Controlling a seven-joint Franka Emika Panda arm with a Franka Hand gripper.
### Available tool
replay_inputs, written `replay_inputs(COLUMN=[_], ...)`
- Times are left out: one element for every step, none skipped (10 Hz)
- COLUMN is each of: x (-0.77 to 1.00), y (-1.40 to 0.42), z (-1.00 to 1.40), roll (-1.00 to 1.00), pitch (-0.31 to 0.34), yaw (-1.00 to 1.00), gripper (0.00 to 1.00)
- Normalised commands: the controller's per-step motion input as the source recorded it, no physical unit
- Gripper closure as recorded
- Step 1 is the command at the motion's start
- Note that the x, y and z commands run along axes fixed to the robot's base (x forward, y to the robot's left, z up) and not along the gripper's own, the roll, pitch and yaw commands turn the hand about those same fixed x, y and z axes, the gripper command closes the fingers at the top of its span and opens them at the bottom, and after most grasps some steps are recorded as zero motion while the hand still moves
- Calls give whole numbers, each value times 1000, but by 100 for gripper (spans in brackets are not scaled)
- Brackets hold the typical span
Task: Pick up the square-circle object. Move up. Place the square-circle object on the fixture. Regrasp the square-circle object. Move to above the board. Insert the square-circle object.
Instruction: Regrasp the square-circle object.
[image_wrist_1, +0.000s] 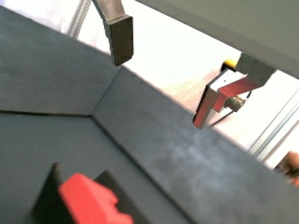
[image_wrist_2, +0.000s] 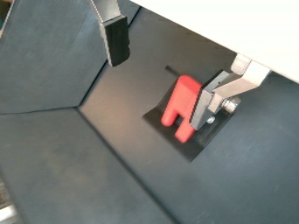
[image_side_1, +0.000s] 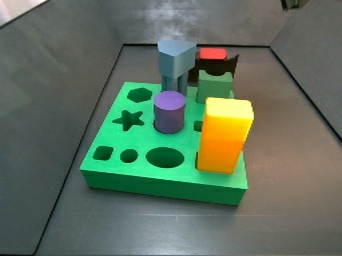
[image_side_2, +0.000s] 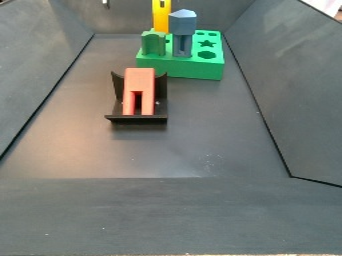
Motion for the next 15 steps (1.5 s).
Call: replay_inputs(x=[92,89,77,31,35,45,58,67,78,84,95,101,109,102,86], y=[-40,-32,-21,77,75,70,62,60,56,54,45,40,37,28,11], z=[-14,-11,-2,-1000,-1000,-1000,-1000,-1000,-1000,-1000,-1000,-1000,-998,-890,-626], roll=[449,337,203,171,150,141,114,96,84,79,76,76,72,71,75], pitch=[122,118,95,118,81,50,-7,-44,-89,-106,-126,-125,-111,-101,-70], yaw=[107,118,137,207,214,208,191,173,138,117,60,40,0,-16,-41], gripper=[0,0,0,0,0,0,0,0,0,0,0,0,0,0,0])
